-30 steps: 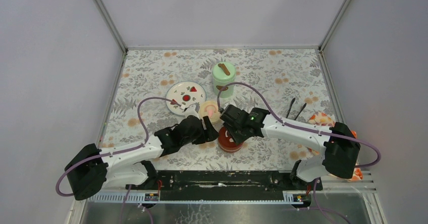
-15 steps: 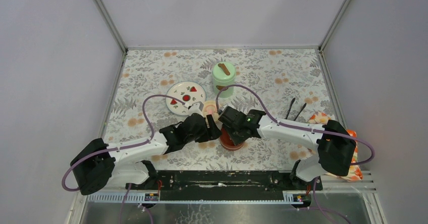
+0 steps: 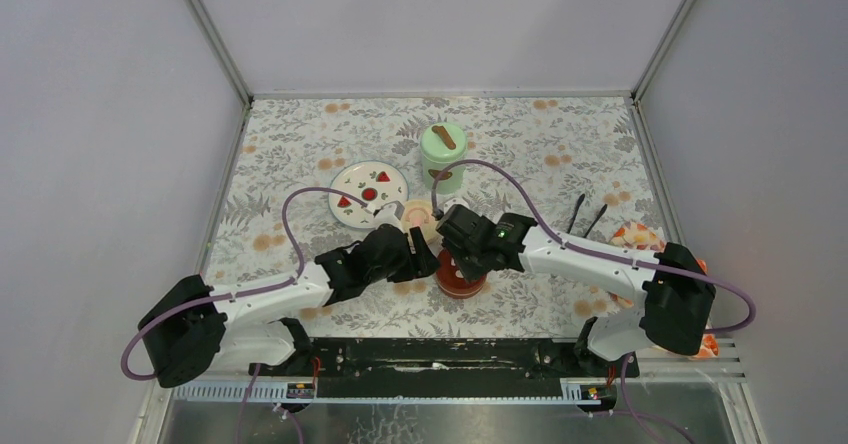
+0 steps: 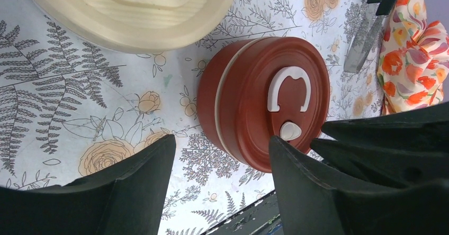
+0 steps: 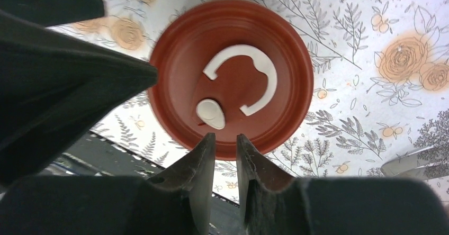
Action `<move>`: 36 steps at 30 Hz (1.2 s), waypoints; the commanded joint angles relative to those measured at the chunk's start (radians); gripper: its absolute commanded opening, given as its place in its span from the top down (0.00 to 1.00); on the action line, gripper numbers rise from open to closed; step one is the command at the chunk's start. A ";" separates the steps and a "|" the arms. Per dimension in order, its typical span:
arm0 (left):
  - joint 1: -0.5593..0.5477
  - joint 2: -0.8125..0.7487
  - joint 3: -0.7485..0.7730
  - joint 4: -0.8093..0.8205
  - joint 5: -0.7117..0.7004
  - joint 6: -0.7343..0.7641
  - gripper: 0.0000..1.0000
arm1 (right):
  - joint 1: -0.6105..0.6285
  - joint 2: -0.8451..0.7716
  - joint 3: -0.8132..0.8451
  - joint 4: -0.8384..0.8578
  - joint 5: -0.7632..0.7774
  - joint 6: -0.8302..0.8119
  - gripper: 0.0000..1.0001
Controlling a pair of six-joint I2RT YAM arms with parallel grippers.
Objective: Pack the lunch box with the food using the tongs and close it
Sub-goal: Screw the box lid onto the packing box.
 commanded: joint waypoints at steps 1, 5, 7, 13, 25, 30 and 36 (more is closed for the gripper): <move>-0.007 0.013 0.024 0.049 0.006 0.021 0.28 | -0.039 0.020 -0.083 0.025 -0.006 0.012 0.73; -0.009 0.021 0.023 0.050 0.009 0.018 0.28 | -0.083 0.080 -0.145 0.080 -0.066 0.011 0.74; -0.011 0.025 0.025 0.050 0.010 0.018 0.28 | -0.088 0.096 -0.140 0.081 -0.070 0.004 0.75; -0.013 0.033 0.031 0.050 0.014 0.017 0.28 | -0.088 0.025 -0.061 0.058 -0.067 -0.019 0.75; -0.013 0.056 0.064 0.049 0.011 0.031 0.28 | -0.162 -0.048 0.038 0.019 -0.022 -0.080 0.74; -0.013 0.077 0.073 0.049 0.014 0.036 0.28 | -0.174 0.019 -0.026 0.084 -0.063 -0.072 0.78; -0.013 0.108 0.079 0.074 0.026 0.036 0.28 | -0.177 0.103 -0.098 0.114 -0.094 -0.046 0.83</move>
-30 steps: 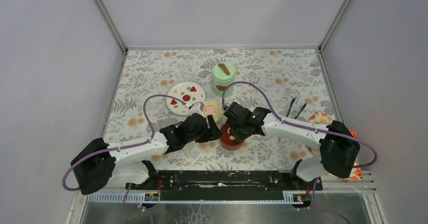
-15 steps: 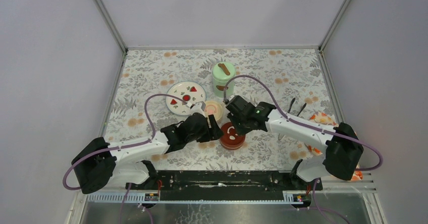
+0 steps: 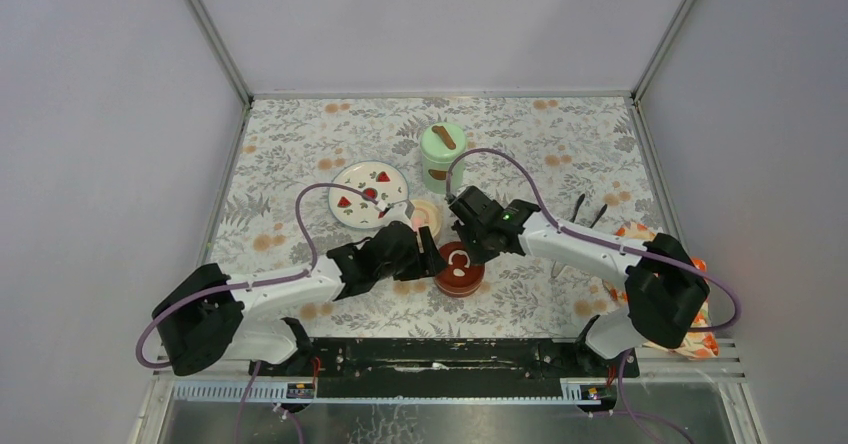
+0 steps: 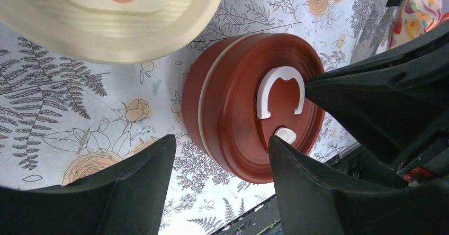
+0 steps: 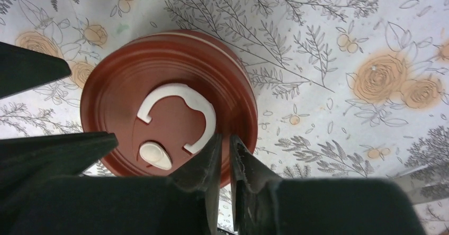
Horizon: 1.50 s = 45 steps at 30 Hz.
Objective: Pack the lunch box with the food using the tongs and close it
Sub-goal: Screw the box lid onto the packing box.
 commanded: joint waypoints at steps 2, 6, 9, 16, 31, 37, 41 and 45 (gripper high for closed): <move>-0.007 0.024 0.033 0.060 0.015 0.020 0.28 | -0.008 0.048 -0.041 0.025 -0.047 0.010 0.84; -0.007 0.020 0.032 0.058 0.013 0.019 0.29 | -0.008 0.000 -0.011 0.008 -0.053 0.006 0.83; -0.007 0.015 0.035 0.056 0.012 0.019 0.29 | -0.008 -0.047 0.027 -0.013 -0.041 0.001 0.80; -0.007 0.034 0.062 0.040 0.029 0.030 0.35 | -0.030 -0.123 0.059 -0.022 -0.036 -0.018 0.73; -0.007 -0.026 0.014 0.022 -0.015 -0.002 0.36 | 0.052 -0.121 0.040 -0.035 -0.119 0.060 0.76; -0.004 -0.040 0.001 0.018 -0.019 -0.010 0.35 | 0.116 -0.100 0.049 -0.060 -0.064 0.105 0.78; -0.004 -0.039 0.000 0.021 -0.022 -0.010 0.35 | 0.122 -0.075 -0.010 -0.017 -0.086 0.125 0.78; -0.004 -0.030 0.003 0.021 -0.016 -0.011 0.35 | 0.122 -0.022 -0.089 0.081 -0.104 0.132 0.81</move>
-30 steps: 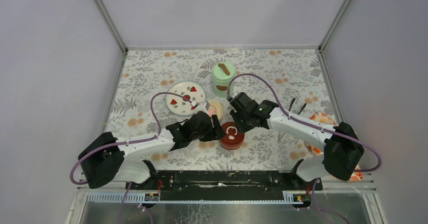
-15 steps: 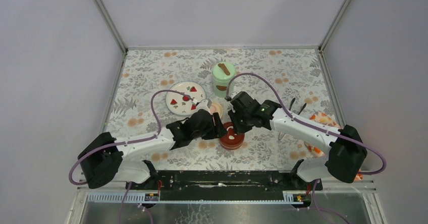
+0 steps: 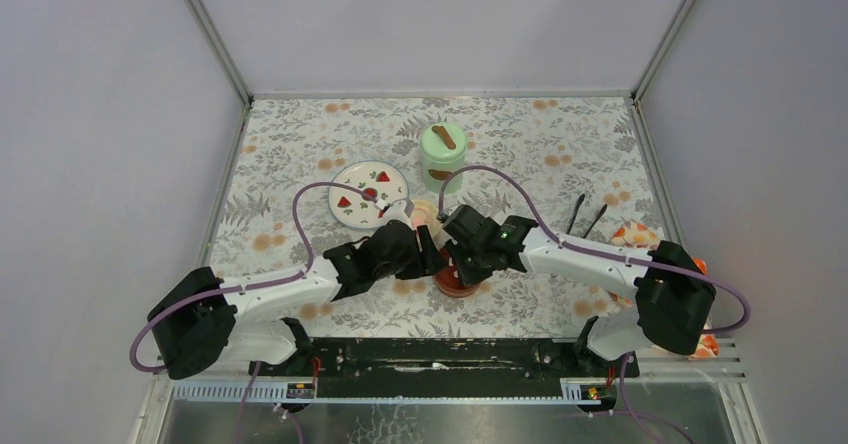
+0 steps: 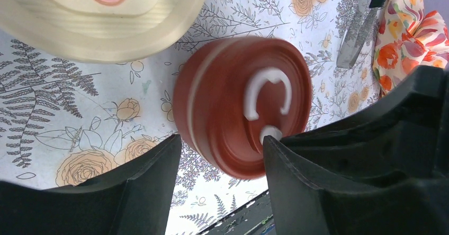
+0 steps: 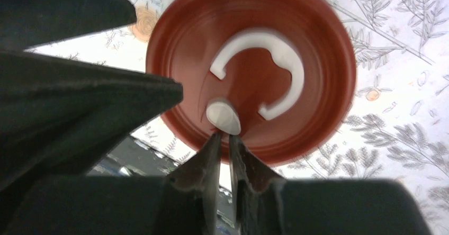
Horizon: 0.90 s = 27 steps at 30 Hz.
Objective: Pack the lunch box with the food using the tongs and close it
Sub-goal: Screw the box lid onto the packing box.
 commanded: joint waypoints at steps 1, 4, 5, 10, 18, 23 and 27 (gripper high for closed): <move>0.001 -0.006 -0.006 0.030 -0.019 -0.010 0.35 | 0.008 0.072 -0.074 0.091 -0.004 0.029 0.82; 0.002 -0.013 -0.010 0.027 -0.019 -0.011 0.35 | 0.008 0.109 -0.067 0.088 -0.003 0.027 0.84; 0.002 -0.017 -0.011 0.026 -0.019 -0.011 0.35 | 0.009 0.103 -0.064 0.084 -0.001 0.027 0.84; 0.002 -0.027 -0.020 0.026 -0.023 -0.012 0.35 | 0.008 0.011 -0.014 0.028 0.049 0.014 0.83; -0.001 0.017 0.033 0.007 0.010 0.012 0.39 | -0.135 -0.109 0.026 0.021 0.052 -0.091 0.68; -0.001 0.046 0.074 -0.042 0.004 0.037 0.42 | -0.218 -0.085 0.023 0.079 -0.022 -0.148 0.63; -0.001 0.070 0.086 -0.054 0.006 0.043 0.44 | -0.248 -0.025 0.029 0.112 -0.051 -0.166 0.63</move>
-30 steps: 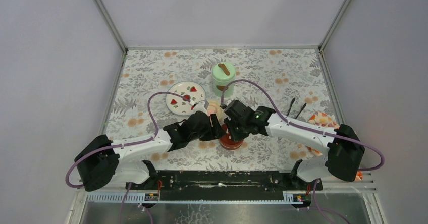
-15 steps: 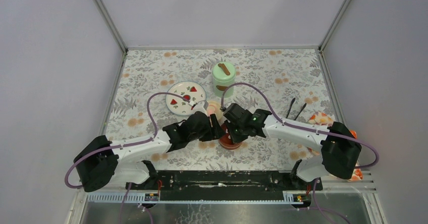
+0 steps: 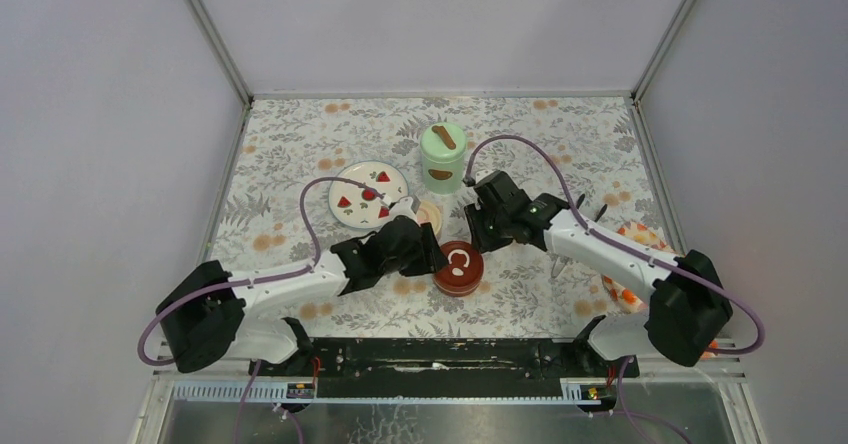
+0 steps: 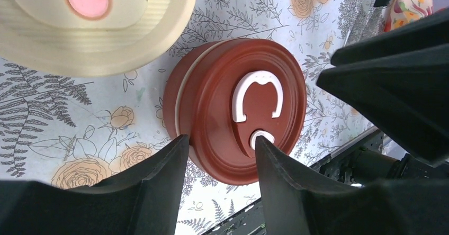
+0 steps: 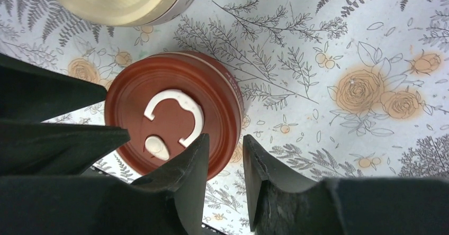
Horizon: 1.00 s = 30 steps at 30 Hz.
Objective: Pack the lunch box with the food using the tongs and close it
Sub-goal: Screw the box lid onto the packing box.
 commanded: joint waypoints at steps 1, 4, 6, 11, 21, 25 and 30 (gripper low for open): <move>-0.001 0.027 0.033 -0.028 0.003 0.027 0.45 | -0.022 0.057 0.037 0.056 -0.050 -0.051 0.63; -0.001 0.041 0.039 -0.039 -0.002 0.033 0.46 | -0.025 0.090 0.034 0.069 -0.054 -0.053 0.64; -0.003 0.051 0.044 -0.046 -0.004 0.037 0.48 | -0.026 0.105 0.027 0.070 -0.054 -0.051 0.66; -0.003 0.083 0.058 -0.049 -0.002 0.050 0.58 | -0.026 0.104 -0.003 0.044 -0.067 -0.028 0.76; 0.001 0.097 0.072 -0.030 -0.087 0.079 0.67 | 0.087 -0.002 -0.144 -0.004 -0.029 0.158 0.83; 0.012 0.097 0.063 -0.016 -0.122 0.084 0.67 | 0.117 -0.058 -0.167 -0.014 -0.049 0.194 0.81; 0.012 0.055 0.033 0.023 -0.143 0.114 0.56 | 0.115 -0.097 -0.160 -0.002 -0.079 0.163 0.69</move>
